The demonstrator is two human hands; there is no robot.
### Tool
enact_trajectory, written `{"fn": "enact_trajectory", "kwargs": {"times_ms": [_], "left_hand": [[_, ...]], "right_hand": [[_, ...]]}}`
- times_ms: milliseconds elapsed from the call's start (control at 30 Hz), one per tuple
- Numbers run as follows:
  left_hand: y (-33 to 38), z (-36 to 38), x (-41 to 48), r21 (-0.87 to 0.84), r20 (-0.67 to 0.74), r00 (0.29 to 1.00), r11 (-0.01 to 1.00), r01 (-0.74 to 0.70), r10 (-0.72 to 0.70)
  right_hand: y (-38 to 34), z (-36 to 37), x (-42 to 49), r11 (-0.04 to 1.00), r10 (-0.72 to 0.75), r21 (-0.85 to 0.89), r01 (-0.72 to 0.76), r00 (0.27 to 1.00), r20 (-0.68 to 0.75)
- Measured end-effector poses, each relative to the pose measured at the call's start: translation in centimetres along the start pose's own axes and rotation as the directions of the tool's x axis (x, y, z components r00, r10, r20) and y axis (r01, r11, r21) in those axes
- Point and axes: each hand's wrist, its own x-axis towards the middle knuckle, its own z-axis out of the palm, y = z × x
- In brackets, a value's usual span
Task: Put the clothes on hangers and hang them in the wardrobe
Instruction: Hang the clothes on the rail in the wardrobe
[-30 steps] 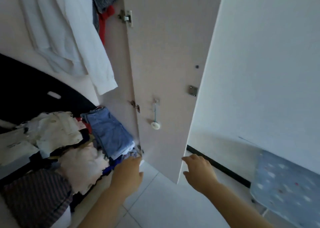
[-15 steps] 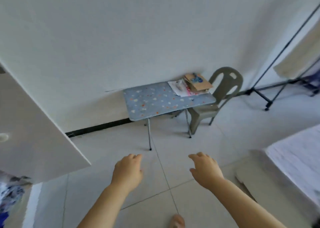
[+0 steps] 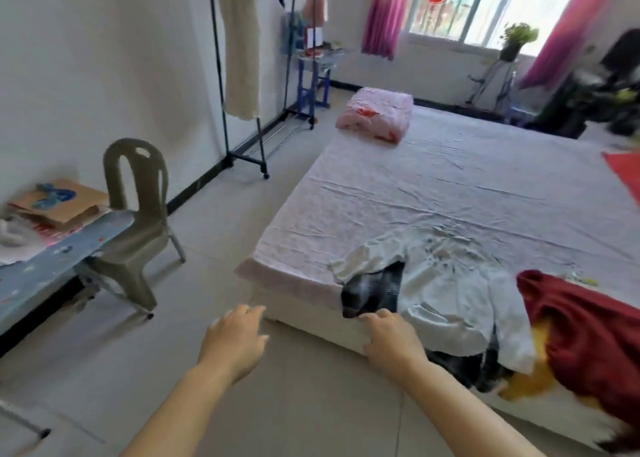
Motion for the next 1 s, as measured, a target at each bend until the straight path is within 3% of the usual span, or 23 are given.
{"fn": "enact_trajectory", "kwargs": {"times_ms": [267, 433, 567, 767, 1000], "left_hand": [[20.0, 0.4, 11.4, 0.026, 0.058, 0.951, 0.951, -0.307, 0.305], [27.3, 1.8, 17.8, 0.040, 0.117, 0.903, 0.907, -0.419, 0.413], [31.8, 3.2, 23.5, 0.005, 0.172, 0.853, 0.866, -0.501, 0.492], [37.2, 3.1, 33.3, -0.018, 0.235, 0.807, 0.832, -0.554, 0.542], [41.2, 4.0, 41.0, -0.017, 0.289, 0.800, 0.838, -0.545, 0.526]], "right_hand": [[18.0, -3.6, 1.6, 0.959, 0.258, 0.129, -0.252, 0.966, -0.032], [24.7, -3.7, 3.9, 0.898, 0.388, 0.235, -0.373, 0.922, -0.017], [29.5, -3.8, 6.8, 0.859, 0.471, 0.214, -0.466, 0.882, 0.030], [35.1, -6.1, 13.4, 0.799, 0.554, 0.230, -0.555, 0.829, 0.075], [40.6, -8.2, 20.9, 0.815, 0.534, 0.184, -0.549, 0.836, 0.129]]}}
